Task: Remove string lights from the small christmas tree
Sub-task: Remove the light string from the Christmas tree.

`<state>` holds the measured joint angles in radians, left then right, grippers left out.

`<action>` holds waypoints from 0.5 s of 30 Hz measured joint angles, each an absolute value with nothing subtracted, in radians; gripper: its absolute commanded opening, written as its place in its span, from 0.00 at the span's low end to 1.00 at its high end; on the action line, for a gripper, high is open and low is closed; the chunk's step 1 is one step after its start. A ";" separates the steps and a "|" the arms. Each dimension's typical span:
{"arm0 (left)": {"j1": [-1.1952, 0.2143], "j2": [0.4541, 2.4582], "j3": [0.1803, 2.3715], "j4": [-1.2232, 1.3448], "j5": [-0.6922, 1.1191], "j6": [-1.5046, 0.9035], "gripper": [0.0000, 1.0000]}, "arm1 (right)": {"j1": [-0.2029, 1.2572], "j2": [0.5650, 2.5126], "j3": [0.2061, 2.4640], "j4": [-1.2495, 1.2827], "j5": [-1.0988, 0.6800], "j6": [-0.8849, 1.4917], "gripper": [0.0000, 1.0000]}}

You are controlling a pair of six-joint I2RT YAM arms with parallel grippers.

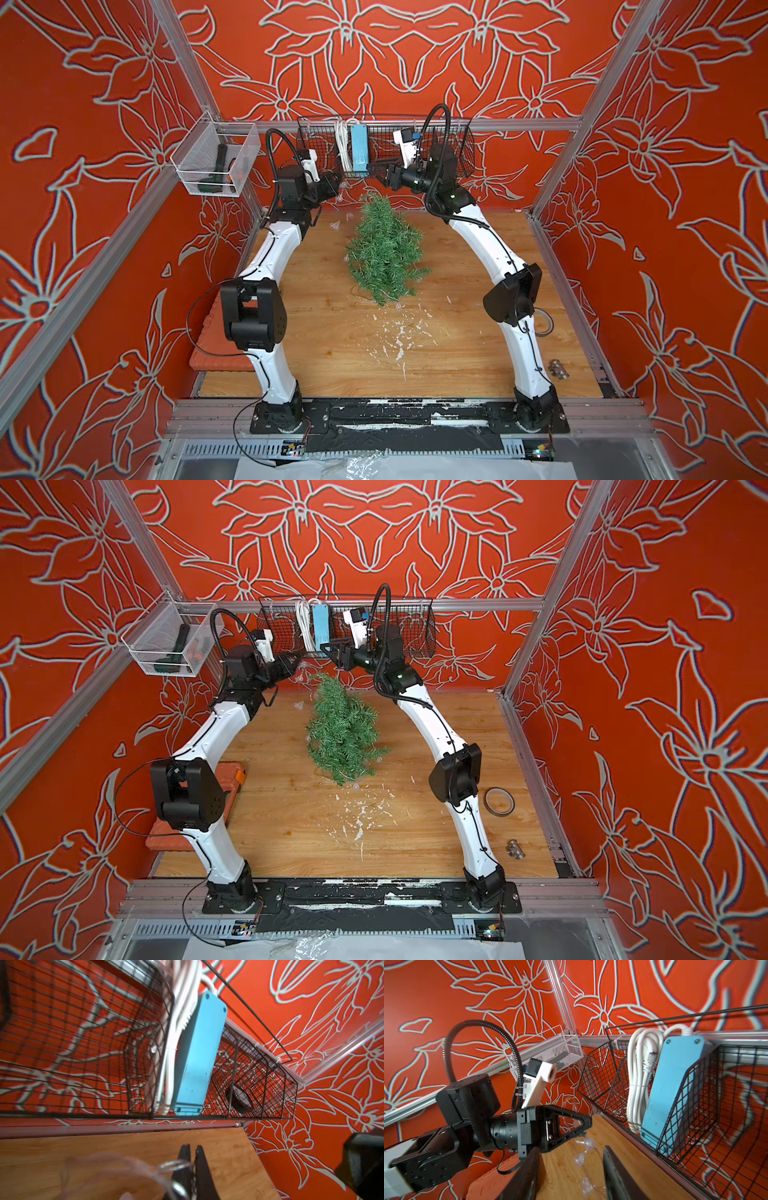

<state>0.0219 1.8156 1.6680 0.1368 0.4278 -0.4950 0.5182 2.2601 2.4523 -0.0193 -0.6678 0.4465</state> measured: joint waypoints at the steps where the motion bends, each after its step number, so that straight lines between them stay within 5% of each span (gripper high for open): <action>1: 0.031 1.796 1.666 0.127 0.405 -0.494 0.00 | 0.515 2.239 2.425 -0.012 -0.656 0.447 0.51; 15: 0.072 1.369 1.458 0.026 0.218 -0.502 0.00 | 0.424 1.820 1.889 0.116 -0.524 0.455 0.54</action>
<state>0.0719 1.3685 1.4582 0.0261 0.2180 -0.5018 0.4240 1.8202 1.8893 0.1158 -0.5240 0.4549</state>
